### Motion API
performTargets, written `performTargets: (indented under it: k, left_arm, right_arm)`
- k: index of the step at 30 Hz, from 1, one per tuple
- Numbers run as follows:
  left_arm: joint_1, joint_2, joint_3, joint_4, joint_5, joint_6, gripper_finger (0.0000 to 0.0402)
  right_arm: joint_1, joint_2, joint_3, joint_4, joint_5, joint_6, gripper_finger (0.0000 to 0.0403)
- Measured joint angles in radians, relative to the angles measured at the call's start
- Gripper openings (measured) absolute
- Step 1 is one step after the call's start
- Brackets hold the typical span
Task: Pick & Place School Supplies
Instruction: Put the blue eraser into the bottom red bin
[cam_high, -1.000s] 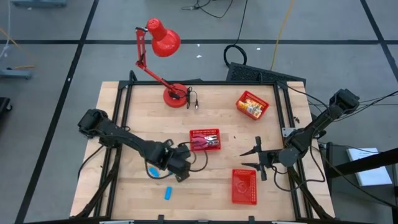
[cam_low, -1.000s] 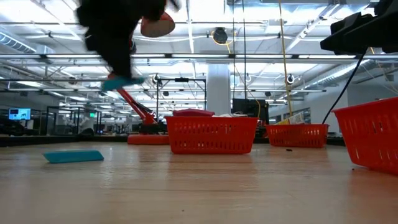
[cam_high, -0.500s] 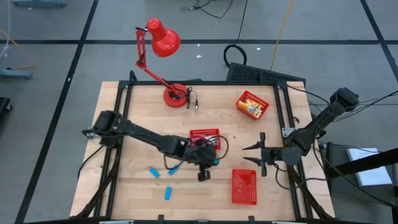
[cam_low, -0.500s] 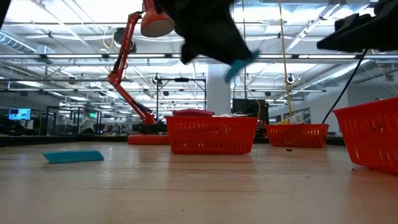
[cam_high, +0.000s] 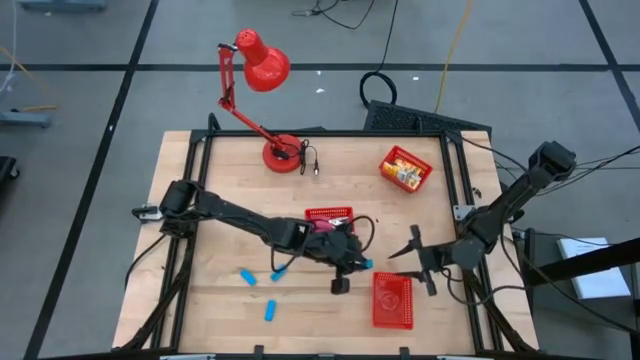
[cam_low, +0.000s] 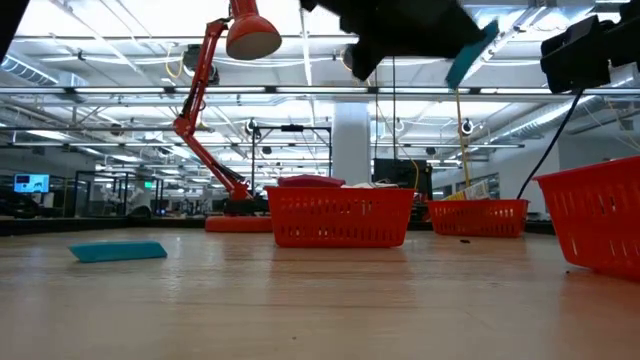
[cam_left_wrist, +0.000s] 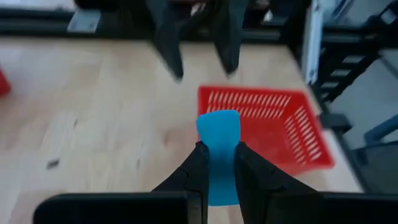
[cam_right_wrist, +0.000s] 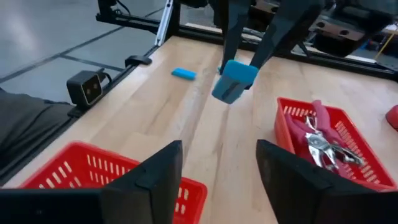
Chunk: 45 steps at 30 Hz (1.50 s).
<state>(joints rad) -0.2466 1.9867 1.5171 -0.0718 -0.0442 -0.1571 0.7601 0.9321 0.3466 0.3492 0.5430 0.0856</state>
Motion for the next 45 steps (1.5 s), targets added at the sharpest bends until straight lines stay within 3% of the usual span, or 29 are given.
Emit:
performTargets:
  k: [9, 20, 28, 45]
  left_arm:
    - [0.001, 0.044, 0.001, 0.118, 0.043, 0.015, 0.0048]
    - [0.016, 0.06, 0.001, 0.145, 0.044, 0.032, 0.0048]
    - [0.019, 0.059, 0.001, 0.126, 0.039, 0.05, 0.0048]
    - [0.03, 0.058, 0.001, 0.134, 0.034, 0.06, 0.0046]
  right_arm:
    - [-0.002, 0.088, 0.0, 0.146, 0.006, -0.024, 0.0213]
    - [-0.093, 0.187, 0.0, 0.281, -0.041, -0.025, 0.0213]
    - [-0.126, 0.203, 0.0, 0.328, -0.099, -0.028, 0.0196]
    - [-0.147, 0.206, 0.0, 0.367, -0.101, -0.03, 0.0194]
